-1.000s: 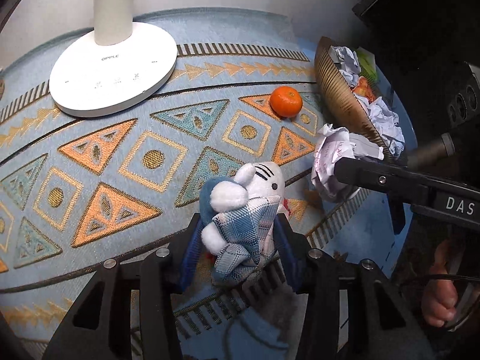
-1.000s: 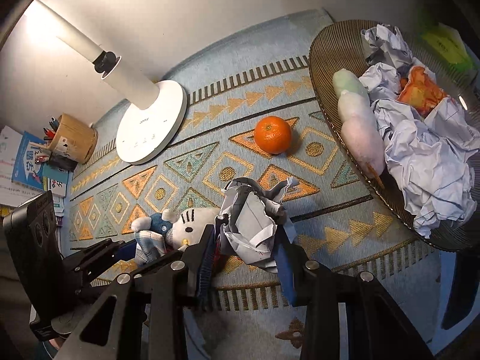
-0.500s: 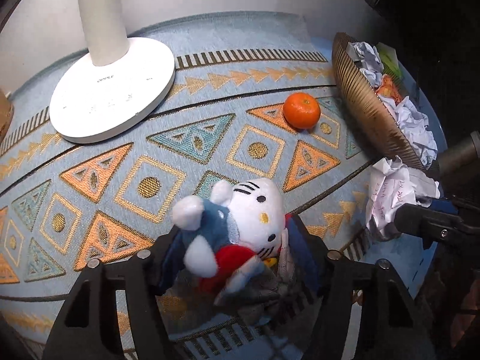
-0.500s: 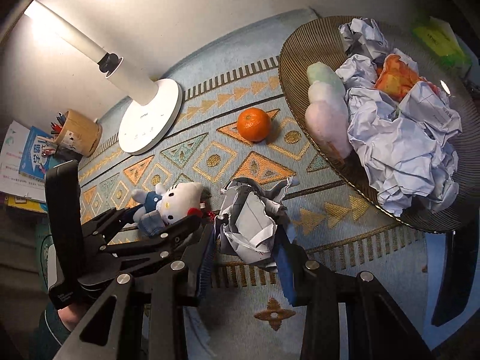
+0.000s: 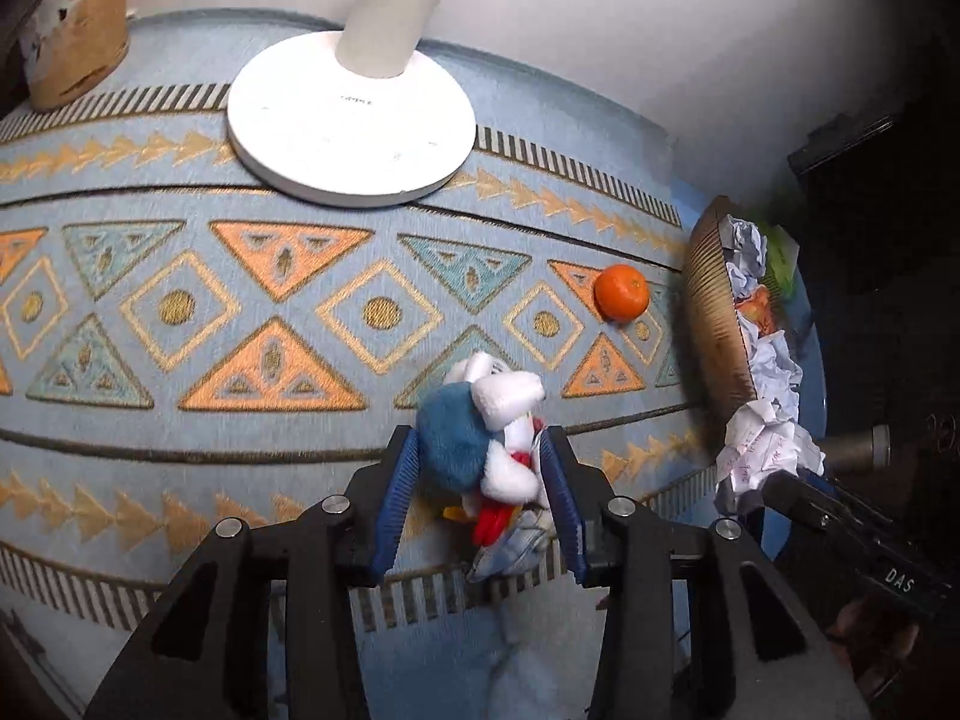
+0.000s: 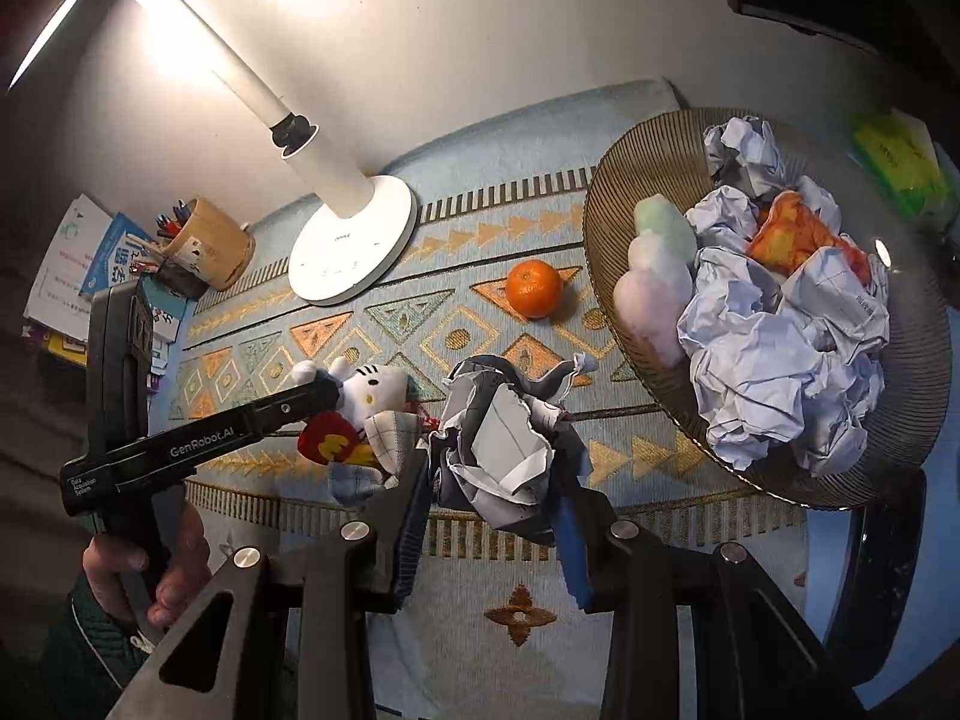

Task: Organize objects
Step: 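Lift the plaid cloth with the left gripper while the right lifts the grey paper, then carry the plaid cloth and grey paper into the glass bowl and open both grippers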

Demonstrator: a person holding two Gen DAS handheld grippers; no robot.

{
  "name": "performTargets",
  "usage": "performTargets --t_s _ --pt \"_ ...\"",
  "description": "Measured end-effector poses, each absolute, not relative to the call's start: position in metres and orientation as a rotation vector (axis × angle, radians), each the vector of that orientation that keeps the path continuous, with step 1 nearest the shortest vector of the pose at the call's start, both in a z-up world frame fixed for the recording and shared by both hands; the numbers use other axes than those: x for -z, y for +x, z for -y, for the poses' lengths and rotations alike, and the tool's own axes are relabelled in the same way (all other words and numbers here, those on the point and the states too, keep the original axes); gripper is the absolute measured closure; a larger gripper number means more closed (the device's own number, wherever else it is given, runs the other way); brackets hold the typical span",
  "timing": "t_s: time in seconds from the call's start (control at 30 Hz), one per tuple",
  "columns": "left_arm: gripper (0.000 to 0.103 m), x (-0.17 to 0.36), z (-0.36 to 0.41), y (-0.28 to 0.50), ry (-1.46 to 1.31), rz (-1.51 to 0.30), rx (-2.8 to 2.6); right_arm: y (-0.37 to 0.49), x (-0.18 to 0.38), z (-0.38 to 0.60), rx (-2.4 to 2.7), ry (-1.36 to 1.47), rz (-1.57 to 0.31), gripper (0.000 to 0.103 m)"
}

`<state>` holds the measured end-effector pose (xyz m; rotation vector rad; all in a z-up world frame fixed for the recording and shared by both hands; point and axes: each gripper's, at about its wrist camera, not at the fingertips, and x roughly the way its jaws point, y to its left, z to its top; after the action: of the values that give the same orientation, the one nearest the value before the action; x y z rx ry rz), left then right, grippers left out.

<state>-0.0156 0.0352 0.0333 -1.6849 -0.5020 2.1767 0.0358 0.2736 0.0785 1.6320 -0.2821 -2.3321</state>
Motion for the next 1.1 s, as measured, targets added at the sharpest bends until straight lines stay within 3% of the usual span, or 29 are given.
performTargets --t_s 0.07,0.3,0.33,0.47,0.6,0.67,0.73,0.8,0.93,1.1 --pt "0.056 -0.028 -0.030 -0.004 -1.745 0.482 -2.213 0.035 -0.075 -0.277 2.312 1.650 0.289 0.066" --pt "0.055 -0.027 -0.027 0.024 -1.738 0.497 -2.244 0.032 -0.075 -0.276 2.280 1.644 0.240 0.066" --pt "0.054 -0.027 -0.037 0.025 -1.737 0.467 -2.205 0.033 -0.076 -0.276 2.277 1.641 0.229 0.066" --pt "0.035 -0.017 -0.082 0.024 -1.768 0.282 -2.157 0.032 -0.074 -0.273 2.249 1.643 0.200 0.066" --pt "0.035 -0.007 -0.109 0.019 -1.772 0.175 -2.204 0.033 -0.074 -0.273 2.240 1.639 0.178 0.066" --pt "0.039 -0.006 -0.117 0.014 -1.762 0.139 -2.253 0.034 -0.075 -0.276 2.244 1.635 0.166 0.066" --pt "0.053 -0.006 -0.125 0.012 -1.756 0.068 -2.286 0.034 -0.073 -0.281 2.242 1.645 0.169 0.066" --pt "0.078 -0.006 -0.132 0.012 -1.746 0.044 -2.268 0.035 -0.071 -0.288 2.242 1.656 0.178 0.066" --pt "0.085 -0.013 -0.143 0.019 -1.717 0.012 -2.266 0.036 -0.076 -0.302 2.254 1.635 0.183 0.066" --pt "0.085 -0.041 -0.146 0.029 -1.622 0.152 -2.251 0.039 -0.095 -0.314 2.242 1.542 0.187 0.066"
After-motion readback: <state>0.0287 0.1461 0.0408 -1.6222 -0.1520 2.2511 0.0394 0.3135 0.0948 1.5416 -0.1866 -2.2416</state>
